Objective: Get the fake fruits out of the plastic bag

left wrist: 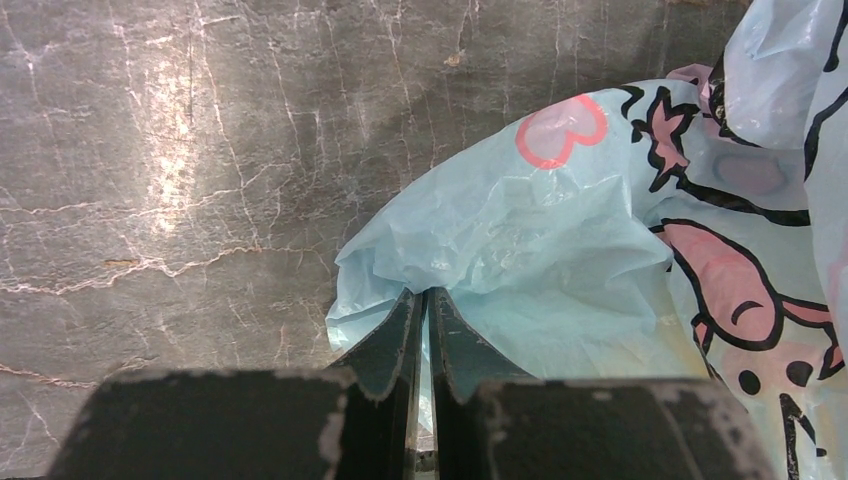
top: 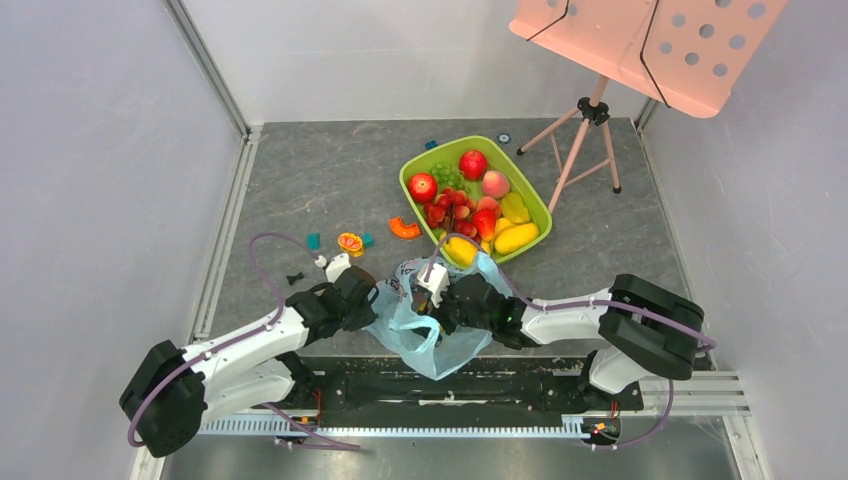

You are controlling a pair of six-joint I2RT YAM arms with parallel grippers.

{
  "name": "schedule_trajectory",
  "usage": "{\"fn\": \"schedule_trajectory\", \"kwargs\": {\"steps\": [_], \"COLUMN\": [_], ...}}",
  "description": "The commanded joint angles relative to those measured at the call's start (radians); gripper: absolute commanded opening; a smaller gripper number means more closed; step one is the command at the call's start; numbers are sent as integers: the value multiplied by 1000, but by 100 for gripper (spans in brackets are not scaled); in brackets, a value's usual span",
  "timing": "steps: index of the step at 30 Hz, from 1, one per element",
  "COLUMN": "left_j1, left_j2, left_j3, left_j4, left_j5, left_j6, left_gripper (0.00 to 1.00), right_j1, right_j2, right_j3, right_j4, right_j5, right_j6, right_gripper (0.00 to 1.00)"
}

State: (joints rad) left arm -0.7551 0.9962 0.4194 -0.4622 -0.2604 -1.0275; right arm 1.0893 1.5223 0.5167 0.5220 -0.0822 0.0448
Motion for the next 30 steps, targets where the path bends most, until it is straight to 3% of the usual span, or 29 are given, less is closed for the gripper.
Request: {"fn": "schedule_trajectory", "kwargs": {"steps": [1, 5, 20, 24, 30], "left_j1": [-2, -1, -2, -1, -2], "left_j2": [5, 11, 7, 4, 4], "left_j3": [21, 18, 7, 8, 14], "left_j4": [36, 39, 42, 42, 40], "left_j5": [-13, -14, -17, -16, -16], "left_j6": [30, 29, 15, 15, 25], "left_gripper": [11, 11, 11, 11, 11], "right_j1": [3, 3, 3, 3, 4], "right_j2": [-33, -59, -416, -429, -322], "right_j3": [11, 15, 12, -26, -112], "right_j4": [9, -42, -274, -266, -146], "right_j5": [-2, 8, 179, 208, 208], "right_j6": [5, -12, -92, -87, -46], "right_gripper": [75, 67, 70, 72, 81]}}
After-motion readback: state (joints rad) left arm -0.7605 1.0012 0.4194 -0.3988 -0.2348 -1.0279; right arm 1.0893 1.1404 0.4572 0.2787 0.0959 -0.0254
